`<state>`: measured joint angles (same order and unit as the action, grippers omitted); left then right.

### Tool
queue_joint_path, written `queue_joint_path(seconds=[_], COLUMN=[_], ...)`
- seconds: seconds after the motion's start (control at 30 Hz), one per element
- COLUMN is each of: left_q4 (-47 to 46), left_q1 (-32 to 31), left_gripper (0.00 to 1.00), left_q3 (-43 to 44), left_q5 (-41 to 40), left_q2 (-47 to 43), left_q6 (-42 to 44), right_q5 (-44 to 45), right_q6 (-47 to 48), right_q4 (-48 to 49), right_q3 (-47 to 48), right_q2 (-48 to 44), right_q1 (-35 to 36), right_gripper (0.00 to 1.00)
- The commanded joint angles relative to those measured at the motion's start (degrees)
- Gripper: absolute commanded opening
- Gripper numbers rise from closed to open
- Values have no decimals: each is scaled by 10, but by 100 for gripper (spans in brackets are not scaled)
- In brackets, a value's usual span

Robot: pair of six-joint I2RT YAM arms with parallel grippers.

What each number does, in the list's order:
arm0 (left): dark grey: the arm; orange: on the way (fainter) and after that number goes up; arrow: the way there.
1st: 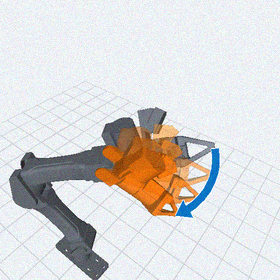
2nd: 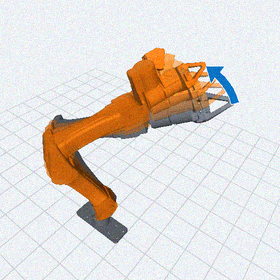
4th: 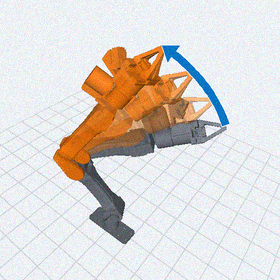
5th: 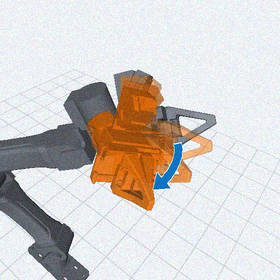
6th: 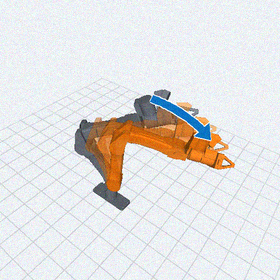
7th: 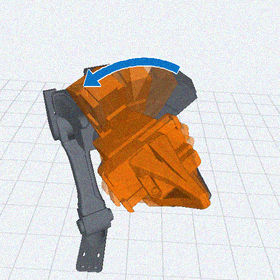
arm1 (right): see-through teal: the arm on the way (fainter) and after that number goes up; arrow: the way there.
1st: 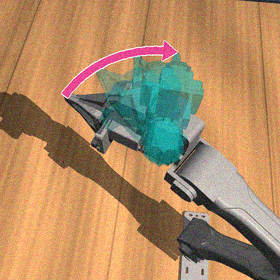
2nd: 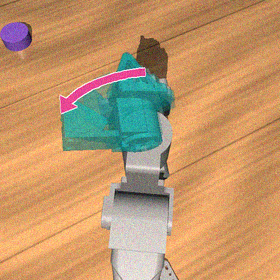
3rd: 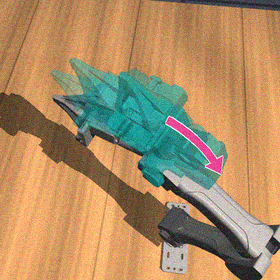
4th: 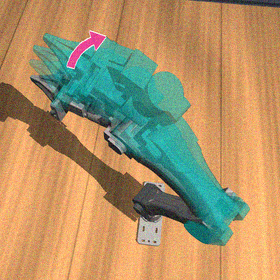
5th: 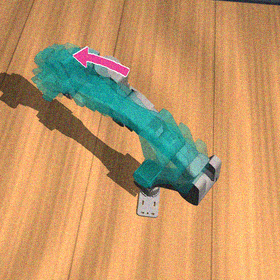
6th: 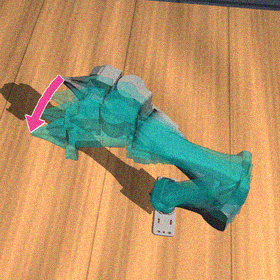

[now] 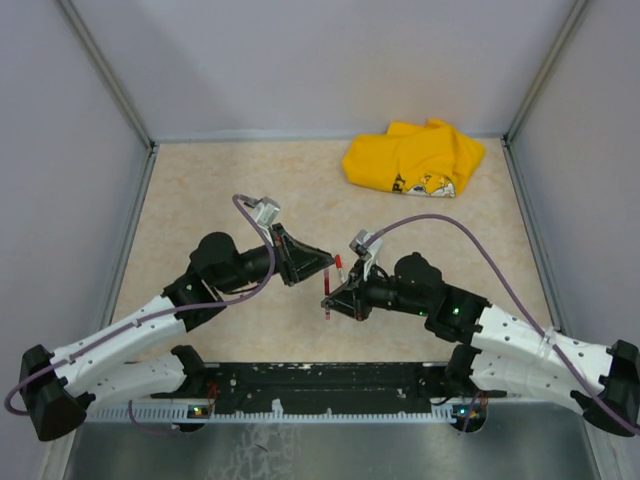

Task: Insert the pens into the pen caps
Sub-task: Press the pen cap onto the pen.

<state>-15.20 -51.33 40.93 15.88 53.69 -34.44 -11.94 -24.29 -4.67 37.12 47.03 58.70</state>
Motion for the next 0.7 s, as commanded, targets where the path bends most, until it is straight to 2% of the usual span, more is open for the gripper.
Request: queue_joint_path(seconds=[0.0, 0.17, 0.37, 0.67], left_q4=[51, 48, 48, 47], left_q1=[-7, -8, -7, -7], left_gripper=[2, 5, 21, 39], left_q3=[4, 10, 12, 14], left_q5=[36, 42, 41, 10], left_q2=[7, 9, 7, -7], left_q6=[12, 13, 11, 11], right_q5=[-3, 3, -15, -17], right_q6=[-28, -21, -7, -15], right_q4=[131, 125, 110, 82], right_q3=[-12, -26, -29, -53], right_q2=[-30, -23, -20, -47], right_q1=[2, 37, 51, 55], right_gripper=[0, 0, 0, 0])
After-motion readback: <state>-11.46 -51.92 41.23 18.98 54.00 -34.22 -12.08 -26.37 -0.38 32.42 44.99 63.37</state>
